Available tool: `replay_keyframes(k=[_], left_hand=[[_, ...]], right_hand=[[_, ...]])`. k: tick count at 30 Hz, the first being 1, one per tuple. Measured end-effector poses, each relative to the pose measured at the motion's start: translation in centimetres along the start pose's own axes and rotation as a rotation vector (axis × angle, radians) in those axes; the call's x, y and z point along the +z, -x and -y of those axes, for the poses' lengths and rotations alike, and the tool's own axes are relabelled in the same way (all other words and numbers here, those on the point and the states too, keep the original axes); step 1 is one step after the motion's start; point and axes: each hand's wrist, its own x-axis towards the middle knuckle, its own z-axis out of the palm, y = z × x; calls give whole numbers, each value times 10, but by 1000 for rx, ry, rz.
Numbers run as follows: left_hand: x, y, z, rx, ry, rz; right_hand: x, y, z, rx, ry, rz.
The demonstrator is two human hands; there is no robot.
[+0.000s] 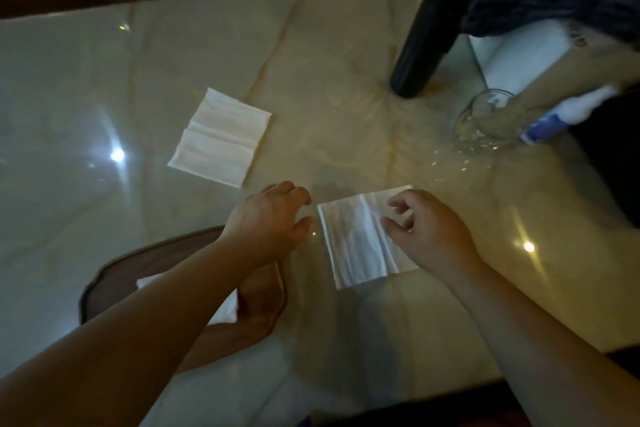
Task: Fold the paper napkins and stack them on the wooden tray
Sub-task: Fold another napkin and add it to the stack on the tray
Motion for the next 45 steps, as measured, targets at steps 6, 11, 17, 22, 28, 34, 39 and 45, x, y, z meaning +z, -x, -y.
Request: replay_keyframes(k=[6,11,17,22,28,34,39,45], left_hand=[[19,-37,-22,7,-76,97],[30,-45,-27,39,-192,123],[31,-45,-25,25,-156,116],[29,-42,-17,6,-124,143],[24,-28,-8,-57,-13,176],[21,-10,7,-81,44,141],[2,-20,15,-117,139,43],[0,-43,-14,57,158,27]], right_hand=[[-9,18,-48,201,38,-43],[-7,29,-65,278,96,-17],[-5,24,-53,172,97,-50],[-18,31,-20,-66,71,-146],[-4,37,15,-259,136,-69],[19,47,21,-371,170,130],[13,44,9,-219,-17,147],[4,21,-19,-10,-54,16]])
